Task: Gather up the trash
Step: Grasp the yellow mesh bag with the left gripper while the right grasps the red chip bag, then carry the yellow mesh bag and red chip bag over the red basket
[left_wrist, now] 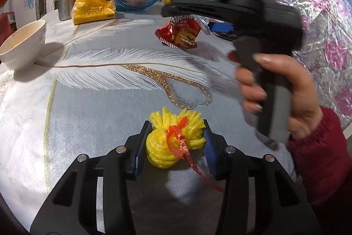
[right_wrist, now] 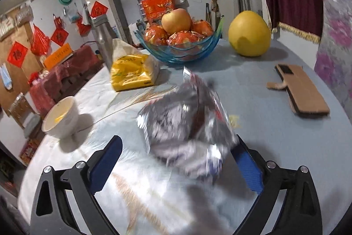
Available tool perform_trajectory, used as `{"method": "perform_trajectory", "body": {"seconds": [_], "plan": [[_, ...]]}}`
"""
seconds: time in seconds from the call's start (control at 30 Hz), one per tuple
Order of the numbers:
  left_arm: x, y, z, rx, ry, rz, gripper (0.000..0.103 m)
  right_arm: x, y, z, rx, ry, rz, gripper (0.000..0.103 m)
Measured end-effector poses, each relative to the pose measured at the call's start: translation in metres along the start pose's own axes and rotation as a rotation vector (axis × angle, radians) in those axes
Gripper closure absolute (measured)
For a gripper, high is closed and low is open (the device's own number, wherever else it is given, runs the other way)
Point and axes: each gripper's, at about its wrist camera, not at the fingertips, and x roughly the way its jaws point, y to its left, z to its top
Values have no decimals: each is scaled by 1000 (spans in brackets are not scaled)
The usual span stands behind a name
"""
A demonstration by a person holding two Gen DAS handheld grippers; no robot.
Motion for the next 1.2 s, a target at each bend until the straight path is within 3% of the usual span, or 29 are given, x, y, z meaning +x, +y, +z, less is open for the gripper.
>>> {"method": "perform_trajectory", "body": {"seconds": [0.03,0.07,0.13,0.17,0.43,0.6,0.83,1.2], "plan": [[0,0,0,-1,0,-1,58,3,0,1,-3,0,-9,27],[0,1,0,-2,0,-1,58,5,-1,1,0,9,-2,60],[0,1,0,-3,-2,-3,58,-5,-4,-2,40,-6,41,75],[0,2,0,-6,-5,-7,58,-16,-4,-5,41,-23,50,76],[-7,12,2,-59,-19,-79,58,-109,3,-32,32,-149,52,76],[-9,13,-7,-84,-5,-84,58,-157,4,-52,43,-200,55,76],[-32,-9,-19,-27,-43,-52,58,-205,9,-84,48,-241,62,76],[-60,-61,-36,84,-103,-40,58,-277,-8,-144,94,-300,2,76]]}}
